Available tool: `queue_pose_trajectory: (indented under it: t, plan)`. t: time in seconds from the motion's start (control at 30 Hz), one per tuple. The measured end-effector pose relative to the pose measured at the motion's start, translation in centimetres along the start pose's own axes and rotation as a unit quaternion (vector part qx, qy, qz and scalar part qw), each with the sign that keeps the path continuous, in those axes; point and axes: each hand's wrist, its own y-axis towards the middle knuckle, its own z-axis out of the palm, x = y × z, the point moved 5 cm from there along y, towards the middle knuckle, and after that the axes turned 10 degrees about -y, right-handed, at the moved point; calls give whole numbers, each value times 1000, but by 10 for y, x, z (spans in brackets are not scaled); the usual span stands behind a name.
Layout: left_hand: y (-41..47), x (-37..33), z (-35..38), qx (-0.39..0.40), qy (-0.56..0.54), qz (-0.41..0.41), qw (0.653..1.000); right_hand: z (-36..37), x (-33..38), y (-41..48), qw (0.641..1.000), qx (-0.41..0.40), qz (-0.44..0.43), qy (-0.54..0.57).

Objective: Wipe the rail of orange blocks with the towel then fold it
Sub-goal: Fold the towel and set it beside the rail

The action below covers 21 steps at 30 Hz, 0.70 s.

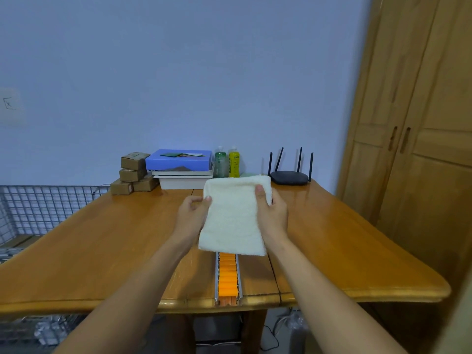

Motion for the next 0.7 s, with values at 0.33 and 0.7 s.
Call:
queue_pose_trajectory:
  t: [0.33,0.7]
  plan:
    - [-17,-22,52,111,19,50,992,17,2,3,990,-40,-9,-133]
    - [-22,-25,70,123,-178,-39,976,29,20,-17,978,64,-98,-175]
